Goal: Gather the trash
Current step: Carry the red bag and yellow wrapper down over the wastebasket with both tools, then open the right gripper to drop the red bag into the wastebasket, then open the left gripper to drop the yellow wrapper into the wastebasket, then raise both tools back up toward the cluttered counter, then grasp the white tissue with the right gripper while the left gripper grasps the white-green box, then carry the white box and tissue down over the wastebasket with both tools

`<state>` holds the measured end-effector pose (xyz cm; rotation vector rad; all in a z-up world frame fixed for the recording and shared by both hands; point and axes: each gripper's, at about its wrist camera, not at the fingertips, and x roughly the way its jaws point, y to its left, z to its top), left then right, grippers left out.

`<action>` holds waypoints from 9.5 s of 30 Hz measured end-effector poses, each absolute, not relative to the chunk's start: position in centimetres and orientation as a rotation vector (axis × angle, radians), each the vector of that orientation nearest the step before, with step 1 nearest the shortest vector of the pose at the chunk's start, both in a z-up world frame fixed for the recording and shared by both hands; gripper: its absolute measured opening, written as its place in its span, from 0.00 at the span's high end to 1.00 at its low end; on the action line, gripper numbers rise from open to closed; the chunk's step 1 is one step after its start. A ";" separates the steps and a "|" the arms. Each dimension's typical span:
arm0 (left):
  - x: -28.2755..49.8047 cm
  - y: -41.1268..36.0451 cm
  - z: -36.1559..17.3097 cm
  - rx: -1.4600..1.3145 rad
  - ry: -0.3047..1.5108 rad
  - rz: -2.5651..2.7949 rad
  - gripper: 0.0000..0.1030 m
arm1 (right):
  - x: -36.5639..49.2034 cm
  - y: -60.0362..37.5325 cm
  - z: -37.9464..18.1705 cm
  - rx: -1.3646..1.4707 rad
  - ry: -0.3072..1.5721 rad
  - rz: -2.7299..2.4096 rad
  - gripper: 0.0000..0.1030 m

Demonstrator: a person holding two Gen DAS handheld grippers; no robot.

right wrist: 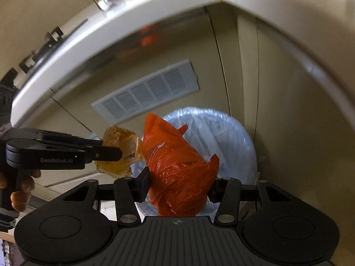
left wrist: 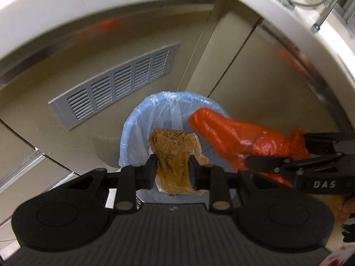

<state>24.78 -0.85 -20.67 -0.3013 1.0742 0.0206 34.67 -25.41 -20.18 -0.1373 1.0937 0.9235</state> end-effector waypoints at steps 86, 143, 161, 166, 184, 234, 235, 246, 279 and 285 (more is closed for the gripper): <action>24.7 3.8 -4.4 -0.243 0.717 -0.044 0.44 | 31.8 -25.0 -5.2 0.007 0.761 0.769 0.16; 41.3 8.9 -1.9 -0.107 0.584 0.185 0.41 | 57.4 -17.4 -3.4 -0.015 0.639 0.807 0.79; 44.9 9.3 -3.5 0.092 0.615 0.070 0.18 | 56.4 -23.8 -0.6 0.110 0.536 0.751 0.82; 46.4 10.5 -4.2 0.114 0.628 0.039 0.15 | 56.7 -25.0 -0.6 0.140 0.544 0.725 0.82; 48.4 11.8 -5.2 0.105 0.630 -0.122 0.24 | 56.6 -26.9 -1.7 0.185 0.590 0.652 0.82; 23.4 7.5 -0.4 -0.118 0.484 -0.174 0.27 | 32.4 -26.3 -1.3 0.150 0.640 0.746 0.82; 23.0 7.0 -0.7 -0.117 0.492 -0.169 0.27 | 32.1 -26.5 -1.6 0.140 0.650 0.752 0.82; 20.9 1.9 -5.9 -0.113 0.647 -0.093 0.27 | 30.9 -27.3 -7.5 0.051 0.825 0.795 0.82; 27.3 -1.4 -23.7 -0.162 0.876 0.058 0.20 | 33.3 -26.9 -18.7 -0.034 0.961 0.718 0.82; 27.0 -1.4 -23.8 -0.177 0.886 0.052 0.18 | 33.1 -26.8 -18.9 -0.044 0.973 0.722 0.82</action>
